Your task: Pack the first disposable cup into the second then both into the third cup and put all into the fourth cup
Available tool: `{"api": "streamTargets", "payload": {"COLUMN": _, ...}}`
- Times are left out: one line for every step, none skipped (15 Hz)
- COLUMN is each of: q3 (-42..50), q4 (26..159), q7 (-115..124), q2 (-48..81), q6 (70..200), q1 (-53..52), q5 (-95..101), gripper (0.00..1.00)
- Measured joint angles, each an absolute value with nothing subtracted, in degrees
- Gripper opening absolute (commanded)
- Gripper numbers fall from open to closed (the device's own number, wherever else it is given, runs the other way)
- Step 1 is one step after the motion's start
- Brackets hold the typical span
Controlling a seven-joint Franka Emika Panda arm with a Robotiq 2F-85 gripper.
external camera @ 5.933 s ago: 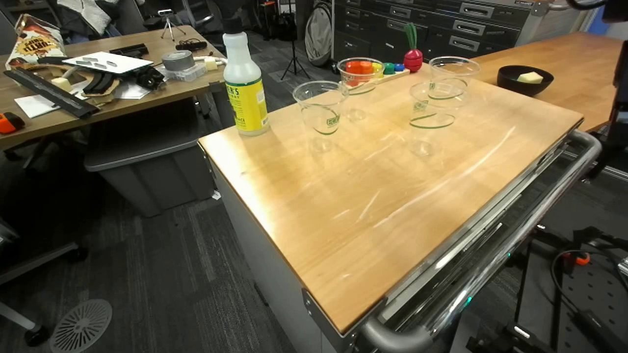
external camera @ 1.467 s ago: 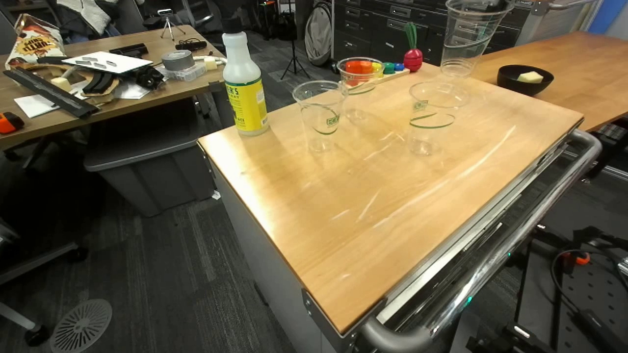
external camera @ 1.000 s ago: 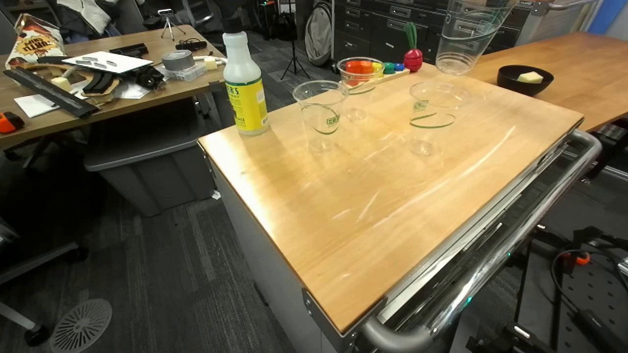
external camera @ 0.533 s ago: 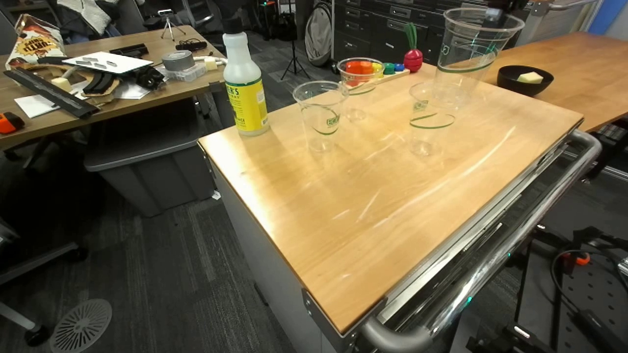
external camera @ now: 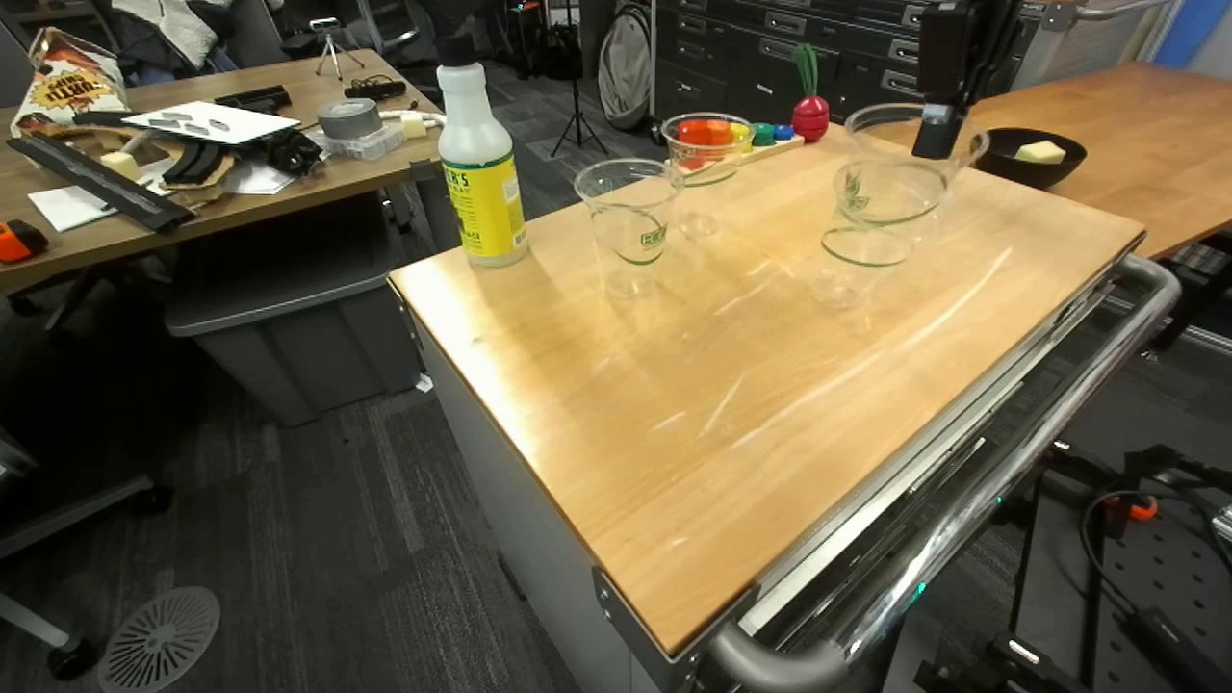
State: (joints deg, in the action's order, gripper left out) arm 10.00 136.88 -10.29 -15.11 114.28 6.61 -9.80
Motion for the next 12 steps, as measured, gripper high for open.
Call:
{"api": "streamTargets", "payload": {"q3": 10.0, "q4": 136.9, "q7": -10.3, "q2": -14.7, "q6": 114.4, "q1": 6.6, "q5": -9.8, "gripper": 0.54}}
{"api": "streamTargets", "payload": {"q3": 10.0, "q4": 136.9, "q7": -10.3, "q2": -14.4, "q6": 114.5, "q1": 6.6, "q5": -9.8, "gripper": 0.61}}
{"api": "streamTargets", "payload": {"q3": 10.0, "q4": 136.8, "q7": -10.3, "q2": -14.4, "q6": 114.6, "q1": 6.6, "q5": -9.8, "gripper": 0.70}}
{"api": "streamTargets", "payload": {"q3": 10.0, "q4": 136.8, "q7": -10.3, "q2": -14.5, "q6": 114.8, "q1": 6.6, "q5": -9.8, "gripper": 0.77}}
{"api": "streamTargets", "payload": {"q3": 10.0, "q4": 136.8, "q7": -10.3, "q2": -14.6, "q6": 115.1, "q1": 6.7, "q5": -9.8, "gripper": 0.83}}
{"api": "streamTargets", "payload": {"q3": 10.0, "q4": 136.8, "q7": -10.3, "q2": -14.6, "q6": 115.2, "q1": 6.7, "q5": -9.8, "gripper": 0.92}}
{"api": "streamTargets", "payload": {"q3": 10.0, "q4": 136.8, "q7": -10.3, "q2": -14.7, "q6": 115.3, "q1": 6.8, "q5": -9.8, "gripper": 0.99}}
{"api": "streamTargets", "payload": {"q3": 10.0, "q4": 136.8, "q7": -10.3, "q2": -14.7, "q6": 115.3, "q1": 6.8, "q5": -9.8, "gripper": 1.00}}
{"api": "streamTargets", "payload": {"q3": 10.0, "q4": 136.8, "q7": -10.3, "q2": -14.7, "q6": 115.3, "q1": 6.8, "q5": -9.8, "gripper": 1.00}}
{"api": "streamTargets", "payload": {"q3": 10.0, "q4": 136.8, "q7": -10.3, "q2": -14.7, "q6": 115.3, "q1": 6.8, "q5": -9.8, "gripper": 1.00}}
{"api": "streamTargets", "payload": {"q3": 10.0, "q4": 136.8, "q7": -10.3, "q2": -14.7, "q6": 115.3, "q1": 6.8, "q5": -9.8, "gripper": 1.00}}
{"api": "streamTargets", "payload": {"q3": 10.0, "q4": 136.8, "q7": -10.3, "q2": -14.6, "q6": 115.3, "q1": 6.8, "q5": -9.8, "gripper": 1.00}}
